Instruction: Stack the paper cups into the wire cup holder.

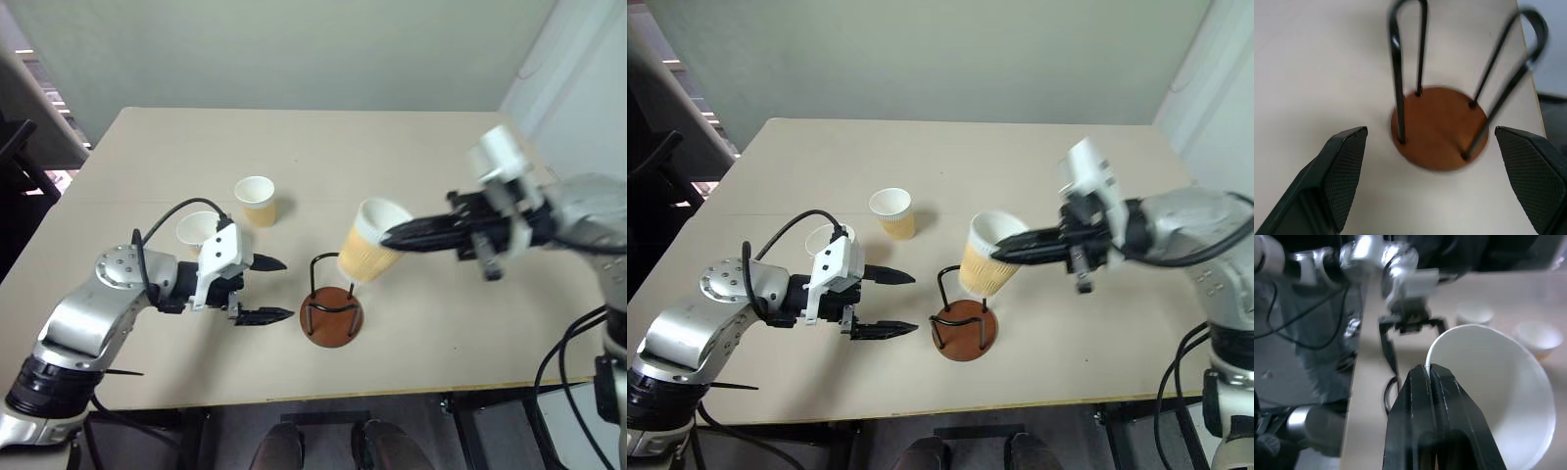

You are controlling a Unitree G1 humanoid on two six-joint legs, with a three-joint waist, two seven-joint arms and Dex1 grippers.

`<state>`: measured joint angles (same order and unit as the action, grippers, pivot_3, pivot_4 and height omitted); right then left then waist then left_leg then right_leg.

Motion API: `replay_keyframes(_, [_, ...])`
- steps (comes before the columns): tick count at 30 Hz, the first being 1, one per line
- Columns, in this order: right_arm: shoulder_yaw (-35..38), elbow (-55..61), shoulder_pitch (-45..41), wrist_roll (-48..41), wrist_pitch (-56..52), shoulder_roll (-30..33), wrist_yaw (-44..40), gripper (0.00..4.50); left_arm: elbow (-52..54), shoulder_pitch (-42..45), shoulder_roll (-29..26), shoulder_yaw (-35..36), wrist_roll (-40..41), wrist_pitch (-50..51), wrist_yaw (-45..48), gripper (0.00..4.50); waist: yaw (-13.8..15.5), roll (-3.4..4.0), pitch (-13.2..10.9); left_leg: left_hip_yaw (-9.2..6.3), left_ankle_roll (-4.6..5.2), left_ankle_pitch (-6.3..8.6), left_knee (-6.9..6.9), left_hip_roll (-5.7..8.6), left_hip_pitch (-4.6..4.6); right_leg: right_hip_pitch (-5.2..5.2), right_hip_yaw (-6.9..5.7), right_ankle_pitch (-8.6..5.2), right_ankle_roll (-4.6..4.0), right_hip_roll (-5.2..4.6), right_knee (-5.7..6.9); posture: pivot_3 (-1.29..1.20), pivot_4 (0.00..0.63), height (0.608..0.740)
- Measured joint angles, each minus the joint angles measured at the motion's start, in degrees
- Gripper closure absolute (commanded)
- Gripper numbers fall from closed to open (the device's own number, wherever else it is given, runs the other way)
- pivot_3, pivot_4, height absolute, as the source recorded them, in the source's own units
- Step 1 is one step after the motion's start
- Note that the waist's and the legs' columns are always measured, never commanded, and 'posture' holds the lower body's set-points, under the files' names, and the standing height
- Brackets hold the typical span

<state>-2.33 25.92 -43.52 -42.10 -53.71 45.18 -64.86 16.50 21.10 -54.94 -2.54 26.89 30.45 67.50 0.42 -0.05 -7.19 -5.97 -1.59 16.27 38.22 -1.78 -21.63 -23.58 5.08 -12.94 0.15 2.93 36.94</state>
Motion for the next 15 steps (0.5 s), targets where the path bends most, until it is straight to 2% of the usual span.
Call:
replay_keyframes(5, [-7.6,-0.9,0.6,7.5,5.6,-1.2,2.5,4.49,-1.8,0.0,-0.4,0.1,-1.7,-1.9,1.2,0.00,0.0,0.00,0.0,-0.03,0.20,0.06,-0.01,0.00,-0.09,-0.11,-0.02,0.07,-0.01,-0.04,0.04,0.00,0.150,0.740])
replay_keyframes(8, [-8.2,-1.0,1.6,8.7,7.5,-1.0,1.9,4.49,-1.2,-0.2,-0.3,0.6,-1.3,-1.9,1.2,0.00,0.0,0.00,0.0,-0.03,0.19,0.06,-0.02,0.00,-0.29,-0.29,-0.05,0.07,-0.01,-0.05,0.02,0.00,0.150,0.740])
replay_keyframes(10, [-8.2,-1.0,1.7,8.8,8.1,-1.0,1.7,4.49,-0.2,-0.5,-0.1,1.4,-0.3,-1.7,1.3,0.00,0.0,0.00,0.0,-0.01,-0.20,-0.16,-0.05,0.00,-0.31,-0.32,-0.05,0.06,0.00,-0.04,0.00,0.00,0.150,0.740])
replay_keyframes(15, [-9.3,-0.9,2.1,9.9,9.0,-0.5,1.0,4.49,2.2,-1.1,0.6,5.6,4.9,-0.2,1.0,0.00,-0.1,0.00,0.0,0.00,-0.20,-0.16,-0.09,0.00,-0.31,-0.31,-0.05,0.06,0.00,-0.04,-0.01,0.00,0.150,0.740])
